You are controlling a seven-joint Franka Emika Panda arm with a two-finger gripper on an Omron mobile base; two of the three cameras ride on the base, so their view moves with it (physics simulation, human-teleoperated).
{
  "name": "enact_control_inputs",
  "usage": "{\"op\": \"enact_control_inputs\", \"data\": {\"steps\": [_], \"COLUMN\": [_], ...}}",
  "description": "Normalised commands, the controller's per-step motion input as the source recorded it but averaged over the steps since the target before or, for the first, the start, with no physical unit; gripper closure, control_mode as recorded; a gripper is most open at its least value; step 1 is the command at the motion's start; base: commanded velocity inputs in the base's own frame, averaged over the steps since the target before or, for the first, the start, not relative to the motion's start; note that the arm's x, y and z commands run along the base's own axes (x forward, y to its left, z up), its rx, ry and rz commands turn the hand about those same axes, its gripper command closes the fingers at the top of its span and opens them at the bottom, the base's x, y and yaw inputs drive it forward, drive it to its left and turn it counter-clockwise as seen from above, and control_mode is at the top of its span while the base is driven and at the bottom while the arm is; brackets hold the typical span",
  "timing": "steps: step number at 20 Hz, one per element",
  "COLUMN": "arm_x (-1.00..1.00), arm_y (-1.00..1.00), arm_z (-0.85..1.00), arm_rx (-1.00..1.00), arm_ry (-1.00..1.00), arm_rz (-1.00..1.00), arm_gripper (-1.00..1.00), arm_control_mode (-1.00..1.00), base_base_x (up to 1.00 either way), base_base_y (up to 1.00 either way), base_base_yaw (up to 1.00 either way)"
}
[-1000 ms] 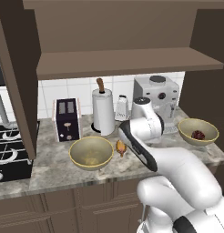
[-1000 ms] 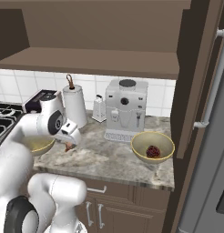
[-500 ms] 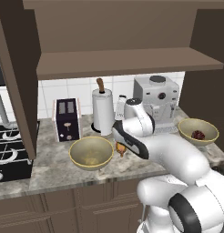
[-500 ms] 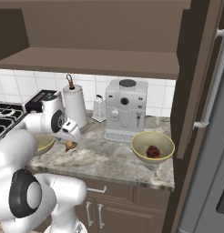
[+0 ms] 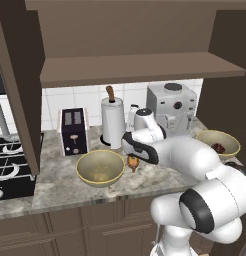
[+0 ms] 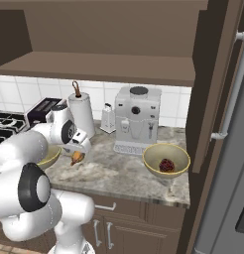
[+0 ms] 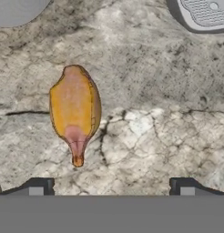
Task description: Pick both bowls and place them on the counter. Then place the chicken drumstick in one bowl and place the cake in the other bowl.
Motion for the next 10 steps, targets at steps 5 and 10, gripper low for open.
{"op": "enact_control_inputs", "data": {"steps": [5, 10], "arm_x": [0.20, 0.09], "arm_y": [0.02, 0.01], "arm_z": [-0.14, -0.15], "arm_rx": [0.01, 0.02], "arm_ry": [0.00, 0.00], "arm_rz": [0.02, 0.01], "arm_gripper": [-1.00, -1.00], "arm_control_mode": [-1.00, -1.00], "base_base_x": [0.00, 0.00], "base_base_y": [0.00, 0.00], "base_base_yaw": [0.00, 0.00]}}
